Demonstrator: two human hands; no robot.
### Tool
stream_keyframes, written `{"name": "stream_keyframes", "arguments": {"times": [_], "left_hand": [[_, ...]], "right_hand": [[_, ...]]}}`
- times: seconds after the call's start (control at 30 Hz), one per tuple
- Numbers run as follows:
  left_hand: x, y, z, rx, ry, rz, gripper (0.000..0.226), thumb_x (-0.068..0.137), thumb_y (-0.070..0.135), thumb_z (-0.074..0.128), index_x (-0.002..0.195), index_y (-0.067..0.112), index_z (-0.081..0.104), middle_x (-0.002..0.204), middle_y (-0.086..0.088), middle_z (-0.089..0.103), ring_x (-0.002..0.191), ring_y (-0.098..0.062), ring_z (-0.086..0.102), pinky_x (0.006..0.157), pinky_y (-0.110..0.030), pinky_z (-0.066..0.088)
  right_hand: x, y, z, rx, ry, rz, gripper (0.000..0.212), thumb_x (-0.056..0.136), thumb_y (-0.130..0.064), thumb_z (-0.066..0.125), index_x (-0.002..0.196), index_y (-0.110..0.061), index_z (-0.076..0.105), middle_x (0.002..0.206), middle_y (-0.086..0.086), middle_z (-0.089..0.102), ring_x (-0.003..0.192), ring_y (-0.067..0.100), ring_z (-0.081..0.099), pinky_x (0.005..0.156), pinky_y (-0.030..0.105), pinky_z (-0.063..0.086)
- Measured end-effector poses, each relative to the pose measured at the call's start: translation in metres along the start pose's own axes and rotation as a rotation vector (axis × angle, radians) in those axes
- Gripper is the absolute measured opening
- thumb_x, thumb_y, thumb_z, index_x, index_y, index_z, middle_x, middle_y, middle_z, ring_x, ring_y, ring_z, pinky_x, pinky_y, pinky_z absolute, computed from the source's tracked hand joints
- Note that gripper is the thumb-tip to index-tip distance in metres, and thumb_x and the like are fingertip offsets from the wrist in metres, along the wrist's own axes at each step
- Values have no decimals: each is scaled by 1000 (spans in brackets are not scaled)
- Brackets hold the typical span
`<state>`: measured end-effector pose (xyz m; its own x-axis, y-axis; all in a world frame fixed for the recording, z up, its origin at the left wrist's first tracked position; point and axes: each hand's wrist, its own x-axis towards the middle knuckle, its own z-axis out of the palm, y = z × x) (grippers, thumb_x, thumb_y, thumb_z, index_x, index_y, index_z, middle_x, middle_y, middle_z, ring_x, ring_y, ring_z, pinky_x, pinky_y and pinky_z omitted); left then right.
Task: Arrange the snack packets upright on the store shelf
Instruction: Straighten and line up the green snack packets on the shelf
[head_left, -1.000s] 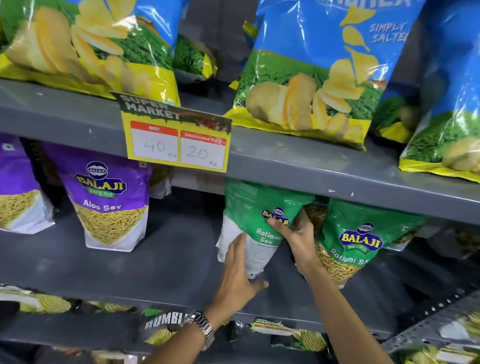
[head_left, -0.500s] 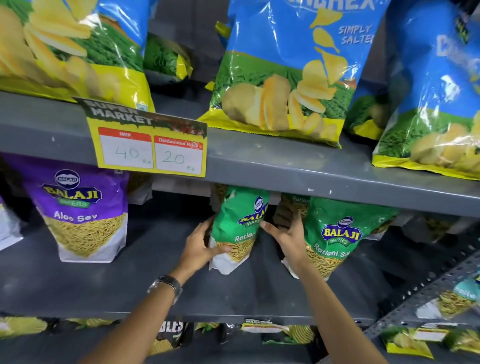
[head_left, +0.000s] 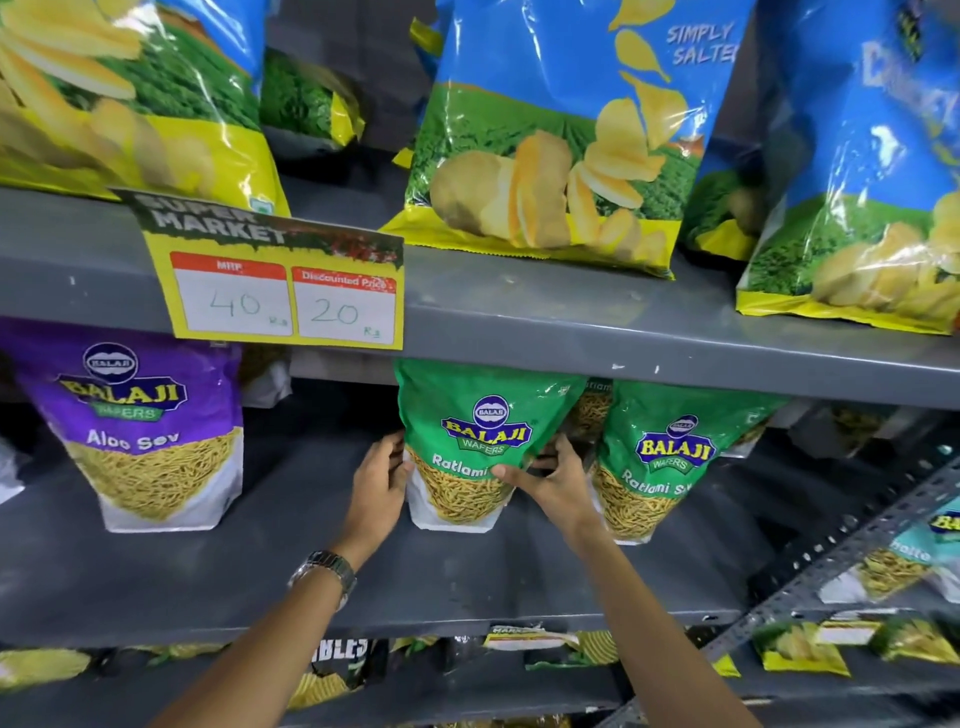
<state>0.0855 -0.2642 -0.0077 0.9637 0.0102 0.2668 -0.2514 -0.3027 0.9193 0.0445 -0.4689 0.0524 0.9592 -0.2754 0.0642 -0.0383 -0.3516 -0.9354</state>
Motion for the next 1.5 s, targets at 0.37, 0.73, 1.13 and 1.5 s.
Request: {"name": "stream_keyframes", "arguments": {"times": [0.37,0.73,1.13,1.5], "left_hand": [[-43,1,11,41,336,32,52,82,-15,48,128,9,46,127,-15,40,111,-23,51,99,-25,37],[-59,105,151,-214,-308,74,54,93,33,46,142,28,22,153,0,25,140,-9,24,114,-32,26],[-38,99,159,-247,-711,-200,57,88,60,33,141,46,19,151,12,32,131,-9,36,110,-43,37],[-78,94,152,-214,-767,-147,45,60,90,31,104,84,22,122,34,38,118,3,40,105,-44,43]], "right_hand": [[-22,10,-13,251,369,-200,51,75,-12,76,114,-21,44,100,0,57,88,6,59,75,16,49],[12,59,-144,435,523,175,53,92,-29,54,139,-13,37,144,14,46,131,28,45,112,48,33],[-9,64,-160,408,458,78,15,90,-26,59,102,-20,63,96,1,68,86,18,62,76,35,52],[-51,68,-172,376,478,80,30,91,-30,56,115,-12,58,111,12,66,96,25,63,82,39,54]]}}
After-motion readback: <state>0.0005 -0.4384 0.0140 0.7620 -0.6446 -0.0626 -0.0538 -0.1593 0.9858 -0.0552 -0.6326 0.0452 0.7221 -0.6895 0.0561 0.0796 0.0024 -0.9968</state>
